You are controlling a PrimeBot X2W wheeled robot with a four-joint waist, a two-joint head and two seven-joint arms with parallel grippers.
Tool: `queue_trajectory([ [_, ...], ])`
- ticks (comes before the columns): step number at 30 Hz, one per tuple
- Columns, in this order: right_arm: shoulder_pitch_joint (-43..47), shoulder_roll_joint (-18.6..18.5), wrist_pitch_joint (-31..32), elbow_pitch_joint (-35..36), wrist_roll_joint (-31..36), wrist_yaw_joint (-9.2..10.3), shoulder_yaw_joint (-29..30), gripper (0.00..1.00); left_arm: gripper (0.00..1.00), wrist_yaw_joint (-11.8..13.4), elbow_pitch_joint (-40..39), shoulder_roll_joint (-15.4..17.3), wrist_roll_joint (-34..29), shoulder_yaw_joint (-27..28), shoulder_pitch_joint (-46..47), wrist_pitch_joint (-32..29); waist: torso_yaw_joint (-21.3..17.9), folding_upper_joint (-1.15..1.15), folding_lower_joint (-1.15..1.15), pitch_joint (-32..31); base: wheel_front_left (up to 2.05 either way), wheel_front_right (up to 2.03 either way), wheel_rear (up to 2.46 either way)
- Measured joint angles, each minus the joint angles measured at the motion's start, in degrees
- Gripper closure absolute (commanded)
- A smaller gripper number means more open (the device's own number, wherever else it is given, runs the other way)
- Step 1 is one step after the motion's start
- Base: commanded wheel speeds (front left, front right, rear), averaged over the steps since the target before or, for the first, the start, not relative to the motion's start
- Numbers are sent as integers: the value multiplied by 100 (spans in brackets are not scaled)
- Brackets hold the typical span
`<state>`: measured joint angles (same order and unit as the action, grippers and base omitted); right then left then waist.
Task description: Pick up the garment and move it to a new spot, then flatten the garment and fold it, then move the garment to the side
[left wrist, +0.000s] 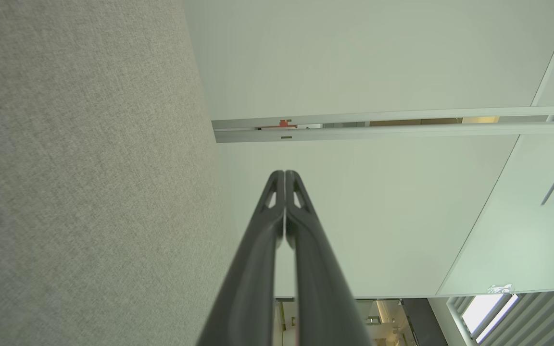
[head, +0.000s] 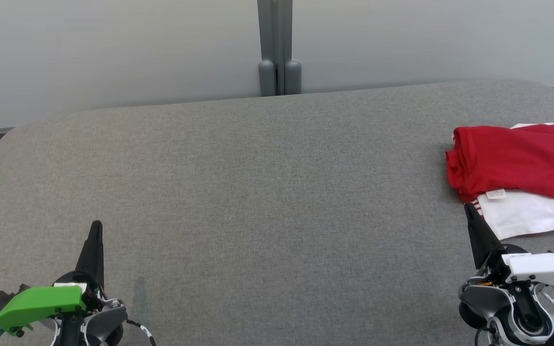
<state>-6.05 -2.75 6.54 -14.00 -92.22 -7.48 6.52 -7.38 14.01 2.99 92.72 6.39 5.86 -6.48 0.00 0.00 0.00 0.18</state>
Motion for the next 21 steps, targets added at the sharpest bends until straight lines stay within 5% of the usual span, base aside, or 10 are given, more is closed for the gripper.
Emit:
queue_trajectory([
  [21, -1, 0, 0, 0, 0, 0, 0, 100, 100, 0, 0, -2, -7, 7, 1, -1, 0, 0, 0, 0, 0, 0, 0],
])
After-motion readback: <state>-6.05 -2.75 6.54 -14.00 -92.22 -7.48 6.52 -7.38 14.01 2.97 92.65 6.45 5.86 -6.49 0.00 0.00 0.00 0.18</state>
